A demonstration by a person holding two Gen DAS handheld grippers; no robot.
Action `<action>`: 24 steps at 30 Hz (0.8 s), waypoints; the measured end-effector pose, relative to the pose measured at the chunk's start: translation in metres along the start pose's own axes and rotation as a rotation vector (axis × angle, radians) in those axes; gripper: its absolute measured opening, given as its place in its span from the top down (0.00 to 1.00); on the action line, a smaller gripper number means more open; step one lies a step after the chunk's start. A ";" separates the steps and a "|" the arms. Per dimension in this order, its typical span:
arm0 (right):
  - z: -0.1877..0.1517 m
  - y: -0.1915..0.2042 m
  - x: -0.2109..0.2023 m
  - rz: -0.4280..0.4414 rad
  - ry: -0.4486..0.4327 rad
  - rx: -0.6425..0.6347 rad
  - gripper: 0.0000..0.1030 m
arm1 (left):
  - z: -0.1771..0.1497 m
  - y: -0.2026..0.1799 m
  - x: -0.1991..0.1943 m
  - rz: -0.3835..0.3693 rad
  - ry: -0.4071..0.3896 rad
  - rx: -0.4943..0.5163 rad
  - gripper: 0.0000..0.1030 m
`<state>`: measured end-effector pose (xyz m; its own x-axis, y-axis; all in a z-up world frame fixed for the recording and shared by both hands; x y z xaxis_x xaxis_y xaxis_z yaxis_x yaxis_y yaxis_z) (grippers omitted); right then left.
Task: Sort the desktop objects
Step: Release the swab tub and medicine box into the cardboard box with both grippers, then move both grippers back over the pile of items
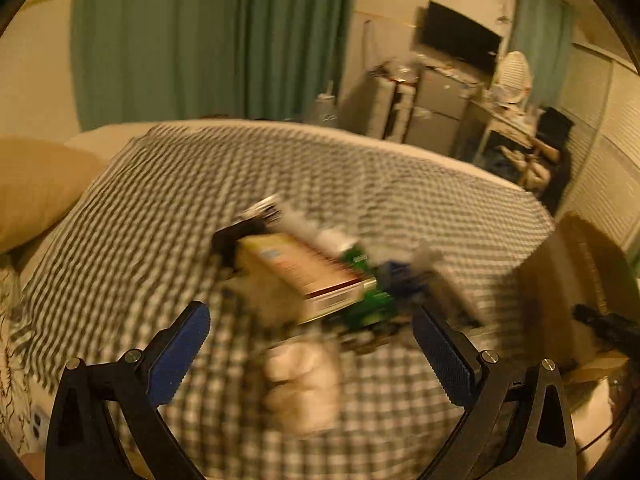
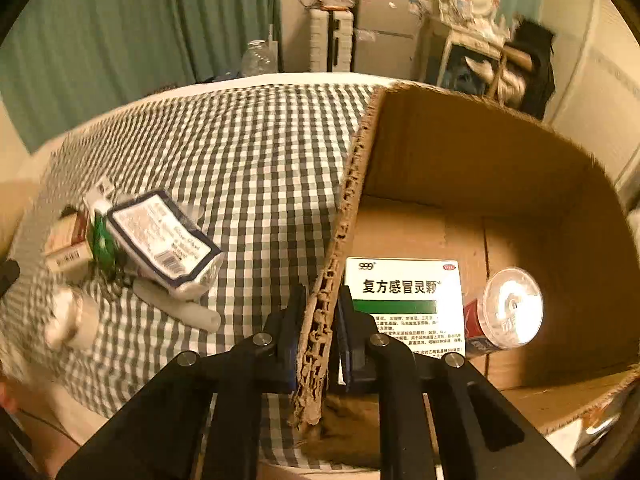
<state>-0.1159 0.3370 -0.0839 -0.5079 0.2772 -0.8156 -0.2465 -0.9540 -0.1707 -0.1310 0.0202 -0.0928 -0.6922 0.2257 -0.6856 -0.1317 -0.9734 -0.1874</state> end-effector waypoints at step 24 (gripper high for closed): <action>0.007 0.122 -0.109 0.248 -0.348 -0.057 0.47 | -0.041 0.049 0.024 -0.064 0.067 -0.106 0.00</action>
<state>-0.0963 0.1908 -0.0124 -0.7965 0.0517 -0.6025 -0.0409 -0.9987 -0.0316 -0.1253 -0.0203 -0.1475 -0.6357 0.2924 -0.7144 -0.0958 -0.9482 -0.3028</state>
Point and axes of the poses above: each gripper's, at about its wrist camera, not at the fingertips, and x roughly the way its jaws point, y to its left, z to its top, the point moved 4 cm from there along x, roughly the way its jaws point, and after that the axes turned 7 degrees about -z, right-handed, at the moved point
